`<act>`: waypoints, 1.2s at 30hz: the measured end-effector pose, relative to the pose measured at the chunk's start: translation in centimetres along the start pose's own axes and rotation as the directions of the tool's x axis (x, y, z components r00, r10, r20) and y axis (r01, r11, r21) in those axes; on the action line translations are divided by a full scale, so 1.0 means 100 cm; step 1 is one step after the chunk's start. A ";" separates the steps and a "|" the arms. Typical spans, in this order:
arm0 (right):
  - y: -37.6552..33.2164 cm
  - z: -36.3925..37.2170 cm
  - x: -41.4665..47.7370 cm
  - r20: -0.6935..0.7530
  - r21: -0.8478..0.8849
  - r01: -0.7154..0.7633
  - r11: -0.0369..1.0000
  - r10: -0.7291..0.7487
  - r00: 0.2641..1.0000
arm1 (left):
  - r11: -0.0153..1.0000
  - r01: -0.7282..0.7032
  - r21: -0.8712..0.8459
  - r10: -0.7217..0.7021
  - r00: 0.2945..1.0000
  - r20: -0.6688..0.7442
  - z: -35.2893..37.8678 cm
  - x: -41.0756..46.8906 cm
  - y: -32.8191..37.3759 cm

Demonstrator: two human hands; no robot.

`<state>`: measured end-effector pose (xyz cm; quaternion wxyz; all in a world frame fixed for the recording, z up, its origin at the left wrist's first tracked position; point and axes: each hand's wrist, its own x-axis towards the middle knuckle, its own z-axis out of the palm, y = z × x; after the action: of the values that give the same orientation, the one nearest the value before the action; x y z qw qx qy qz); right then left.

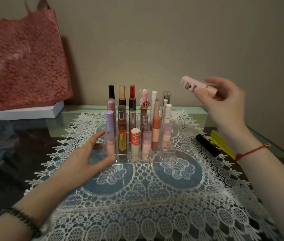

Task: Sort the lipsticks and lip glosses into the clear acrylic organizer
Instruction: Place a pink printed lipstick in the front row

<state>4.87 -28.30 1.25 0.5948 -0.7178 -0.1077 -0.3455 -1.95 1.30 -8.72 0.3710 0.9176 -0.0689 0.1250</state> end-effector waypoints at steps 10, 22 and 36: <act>-0.017 0.006 -0.040 0.250 0.198 -0.158 0.967 0.106 0.962 | 1.000 0.006 -0.015 -0.006 1.000 0.000 -0.001 -0.001 0.002; -0.001 0.023 -0.064 0.419 -0.034 -0.046 0.998 0.057 0.906 | 0.997 0.022 -0.072 -0.021 1.000 0.014 -0.001 -0.002 0.003; 0.008 0.030 -0.067 0.436 -0.085 0.023 0.996 0.016 0.900 | 0.998 0.018 -0.061 -0.018 1.000 0.002 -0.001 -0.002 0.001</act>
<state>1.45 -24.02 -3.76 0.5228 -0.8022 -0.2240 -0.1816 -2.14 1.29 -8.64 0.3997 0.9066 -0.0646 0.1190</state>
